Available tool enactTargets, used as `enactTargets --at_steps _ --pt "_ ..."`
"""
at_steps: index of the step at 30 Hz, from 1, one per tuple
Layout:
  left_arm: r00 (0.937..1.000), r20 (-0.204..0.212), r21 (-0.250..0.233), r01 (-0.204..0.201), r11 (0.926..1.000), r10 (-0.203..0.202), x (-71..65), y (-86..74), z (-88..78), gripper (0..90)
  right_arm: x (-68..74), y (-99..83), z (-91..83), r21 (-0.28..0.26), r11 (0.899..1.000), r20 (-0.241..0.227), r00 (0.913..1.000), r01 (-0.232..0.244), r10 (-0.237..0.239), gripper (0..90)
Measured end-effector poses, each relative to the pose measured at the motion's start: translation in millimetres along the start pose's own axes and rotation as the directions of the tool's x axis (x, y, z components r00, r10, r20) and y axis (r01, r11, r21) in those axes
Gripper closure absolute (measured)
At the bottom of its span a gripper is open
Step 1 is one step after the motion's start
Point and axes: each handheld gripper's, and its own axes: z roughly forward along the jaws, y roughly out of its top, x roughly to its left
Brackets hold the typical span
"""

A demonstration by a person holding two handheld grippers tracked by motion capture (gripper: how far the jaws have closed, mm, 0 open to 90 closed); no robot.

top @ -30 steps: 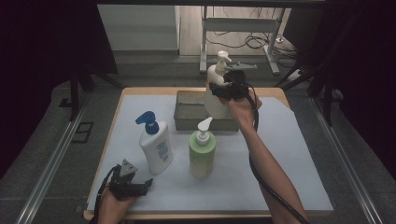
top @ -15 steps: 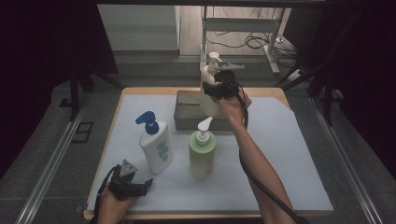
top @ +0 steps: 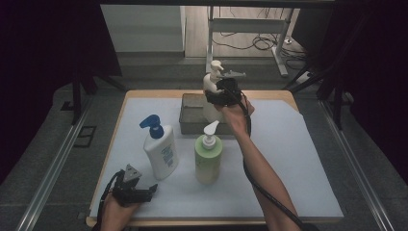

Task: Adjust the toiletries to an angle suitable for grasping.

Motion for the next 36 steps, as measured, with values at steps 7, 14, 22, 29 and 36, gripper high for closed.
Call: enactTargets --at_steps 7,14,22,29,36 --pt "1.0000 0.000 0.000 0.000 1.0000 0.000 0.0 0.0 0.0 12.1 3.0 -6.4 1.7 0.003 1.000 -0.002 1.0000 0.005 -0.005 37.1" --pt "1.0000 0.000 0.000 0.000 1.0000 0.000 0.0 0.0 0.0 12.1 4.6 -15.5 5.4 0.014 1.000 -0.004 0.9999 0.014 -0.014 37.0" --pt "1.0000 0.000 0.001 0.000 1.0000 0.000 0.0 0.0 0.0 12.1 6.5 -25.9 9.1 0.031 0.999 -0.003 0.9998 0.022 -0.022 37.1" --pt "1.0000 0.000 0.000 0.000 1.0000 0.000 0.0 0.0 0.0 12.1 5.0 -33.9 11.2 0.039 0.999 -0.005 0.9999 0.014 -0.014 37.0" --pt "1.0000 0.000 -0.001 0.000 1.0000 0.000 -0.1 0.0 0.0 12.1 2.5 -41.6 12.8 0.053 0.999 0.001 0.9999 0.011 -0.011 36.8"
